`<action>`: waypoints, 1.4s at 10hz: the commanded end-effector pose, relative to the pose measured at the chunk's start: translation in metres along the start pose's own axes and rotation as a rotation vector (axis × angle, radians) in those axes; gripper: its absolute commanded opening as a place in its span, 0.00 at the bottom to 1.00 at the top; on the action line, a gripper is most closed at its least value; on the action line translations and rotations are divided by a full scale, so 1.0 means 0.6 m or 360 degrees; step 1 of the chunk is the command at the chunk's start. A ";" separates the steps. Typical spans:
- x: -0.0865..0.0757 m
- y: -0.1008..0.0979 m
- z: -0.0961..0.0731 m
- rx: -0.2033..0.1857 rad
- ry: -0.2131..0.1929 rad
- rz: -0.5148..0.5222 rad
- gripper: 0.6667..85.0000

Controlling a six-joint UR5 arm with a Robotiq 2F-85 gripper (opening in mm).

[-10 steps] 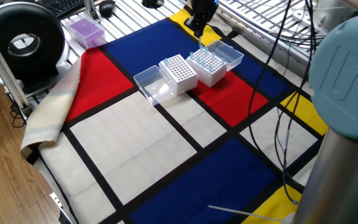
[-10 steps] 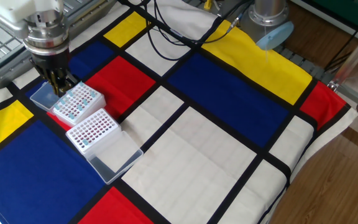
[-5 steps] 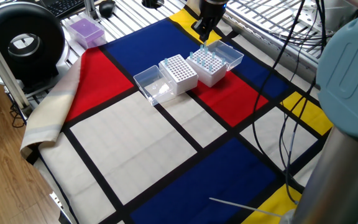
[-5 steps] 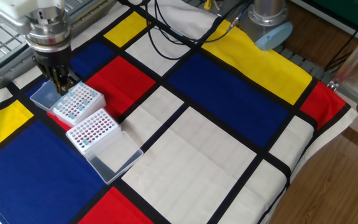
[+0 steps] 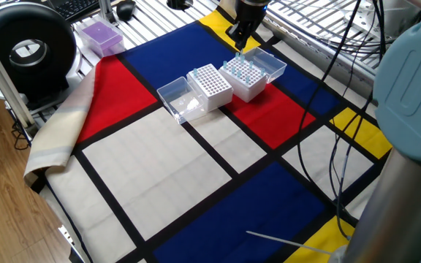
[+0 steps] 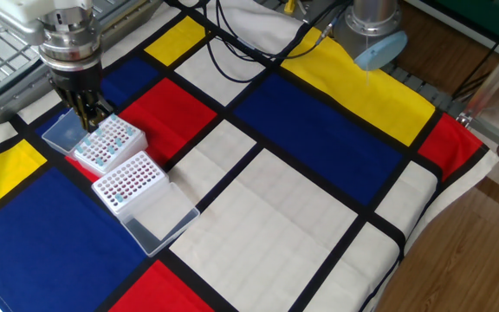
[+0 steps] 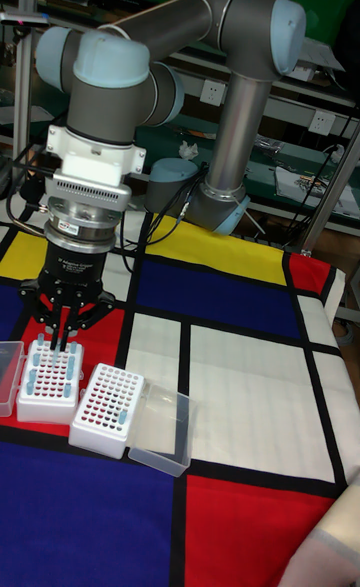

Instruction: Transfer all medium pipette tips from one holder to another

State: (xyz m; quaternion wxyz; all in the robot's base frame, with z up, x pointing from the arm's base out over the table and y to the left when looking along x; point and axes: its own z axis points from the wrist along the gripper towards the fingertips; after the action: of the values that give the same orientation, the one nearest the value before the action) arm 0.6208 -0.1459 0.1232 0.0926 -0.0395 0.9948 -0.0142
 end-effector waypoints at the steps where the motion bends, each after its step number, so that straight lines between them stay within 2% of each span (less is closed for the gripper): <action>1: 0.000 0.002 0.004 -0.0034 -0.0017 0.0014 0.10; 10: 0.000 0.011 0.007 -0.0056 -0.0013 0.0028 0.11; 14: -0.001 0.008 0.016 -0.0067 -0.0022 0.0018 0.11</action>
State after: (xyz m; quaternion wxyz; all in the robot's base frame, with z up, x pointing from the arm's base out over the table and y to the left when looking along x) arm 0.6209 -0.1419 0.1151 0.0948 -0.0374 0.9948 -0.0005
